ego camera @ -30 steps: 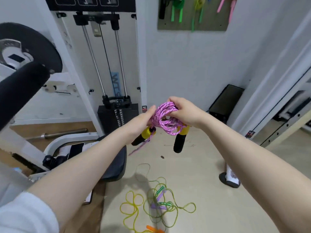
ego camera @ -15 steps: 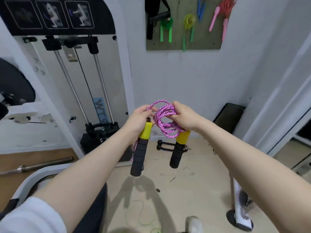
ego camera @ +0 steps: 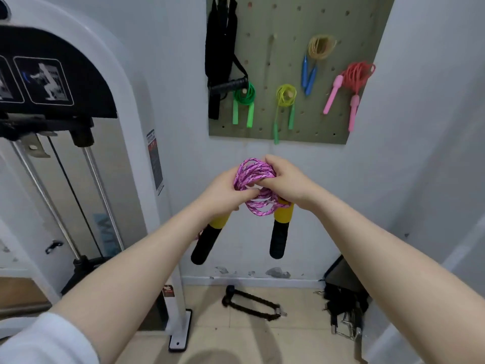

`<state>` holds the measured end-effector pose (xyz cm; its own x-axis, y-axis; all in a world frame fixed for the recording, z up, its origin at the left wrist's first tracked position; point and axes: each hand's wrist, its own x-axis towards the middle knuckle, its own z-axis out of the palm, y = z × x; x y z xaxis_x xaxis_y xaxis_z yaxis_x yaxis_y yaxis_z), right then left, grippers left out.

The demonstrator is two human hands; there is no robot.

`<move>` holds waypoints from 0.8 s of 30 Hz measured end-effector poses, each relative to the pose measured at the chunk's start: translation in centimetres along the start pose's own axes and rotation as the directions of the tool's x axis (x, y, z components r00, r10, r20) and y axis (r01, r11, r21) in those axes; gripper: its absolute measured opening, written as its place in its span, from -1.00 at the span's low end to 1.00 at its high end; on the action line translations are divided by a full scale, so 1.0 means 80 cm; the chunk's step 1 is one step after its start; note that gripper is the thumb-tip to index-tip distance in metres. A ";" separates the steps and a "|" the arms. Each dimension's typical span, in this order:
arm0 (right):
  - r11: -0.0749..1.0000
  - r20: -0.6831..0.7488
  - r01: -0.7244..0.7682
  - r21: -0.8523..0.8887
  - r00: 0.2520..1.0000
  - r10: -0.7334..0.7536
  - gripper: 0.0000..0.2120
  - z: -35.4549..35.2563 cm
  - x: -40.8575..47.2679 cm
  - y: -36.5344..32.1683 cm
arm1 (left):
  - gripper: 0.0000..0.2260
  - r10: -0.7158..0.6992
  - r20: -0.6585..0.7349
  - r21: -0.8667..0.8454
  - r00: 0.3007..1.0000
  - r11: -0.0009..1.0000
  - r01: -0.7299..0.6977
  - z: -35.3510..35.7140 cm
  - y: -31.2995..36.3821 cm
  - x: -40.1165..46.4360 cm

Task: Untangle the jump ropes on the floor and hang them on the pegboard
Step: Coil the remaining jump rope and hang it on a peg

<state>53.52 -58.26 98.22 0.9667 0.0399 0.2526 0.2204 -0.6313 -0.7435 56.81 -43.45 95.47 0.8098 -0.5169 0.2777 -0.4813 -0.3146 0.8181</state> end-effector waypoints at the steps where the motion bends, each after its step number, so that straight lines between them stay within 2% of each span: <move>1: 0.998 -0.009 0.009 0.065 1.000 -0.008 -0.88 -0.008 0.015 0.006 | -0.92 -0.014 -0.012 -0.015 1.000 1.000 0.014 -0.004 -0.004 0.018; 4: 0.965 0.031 -0.004 0.262 1.000 -0.004 -0.79 -0.031 0.059 0.023 | -0.83 -0.049 -0.061 -0.074 0.997 0.996 0.045 -0.015 -0.013 0.073; 6: 0.928 0.053 0.003 0.374 0.998 -0.025 -0.70 -0.045 0.095 0.037 | -0.87 -0.055 -0.061 -0.158 0.997 0.986 0.044 -0.022 -0.016 0.116; 9: 0.887 -0.004 0.062 0.458 0.998 -0.068 -0.58 -0.063 0.148 0.050 | -0.88 -0.020 -0.058 -0.332 0.998 0.943 0.000 -0.039 -0.024 0.182; 13: 0.799 -0.151 0.166 0.578 0.984 -0.095 -0.69 -0.079 0.217 0.054 | -0.92 0.079 -0.043 -0.489 0.996 0.868 -0.089 -0.066 -0.024 0.257; 15: 0.791 -0.206 0.187 0.582 0.975 -0.079 -0.74 -0.085 0.252 0.052 | -0.93 0.111 -0.037 -0.527 0.993 0.842 -0.114 -0.079 -0.024 0.291; 17: 0.818 -0.276 0.212 0.536 0.959 -0.068 -0.76 -0.094 0.281 0.051 | -0.88 0.145 -0.022 -0.528 0.989 0.838 -0.135 -0.088 -0.022 0.326; 19: 0.882 -0.350 0.238 0.407 0.932 -0.090 -0.77 -0.107 0.306 0.052 | -0.82 0.158 -0.008 -0.519 0.987 0.843 -0.139 -0.092 -0.018 0.359; 21: 0.949 -0.430 0.290 0.123 0.878 -0.212 -0.73 -0.124 0.329 0.054 | -0.80 0.158 -0.020 -0.498 0.987 0.854 -0.147 -0.092 -0.010 0.390; 23: 0.923 -0.472 0.332 -0.195 0.793 -0.385 -0.66 -0.145 0.349 0.056 | -0.82 0.182 -0.043 -0.500 0.982 0.847 -0.179 -0.093 0.001 0.422; 24: 0.890 -0.484 0.346 -0.295 0.749 -0.452 -0.65 -0.156 0.360 0.056 | -0.84 0.204 -0.058 -0.504 0.977 0.839 -0.205 -0.094 0.008 0.439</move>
<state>80.74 -69.62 109.89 0.5621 -0.0594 0.8249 0.4926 -0.7772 -0.3916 87.45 -55.80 109.52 0.7124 -0.5233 0.4676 -0.4007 0.2437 0.8832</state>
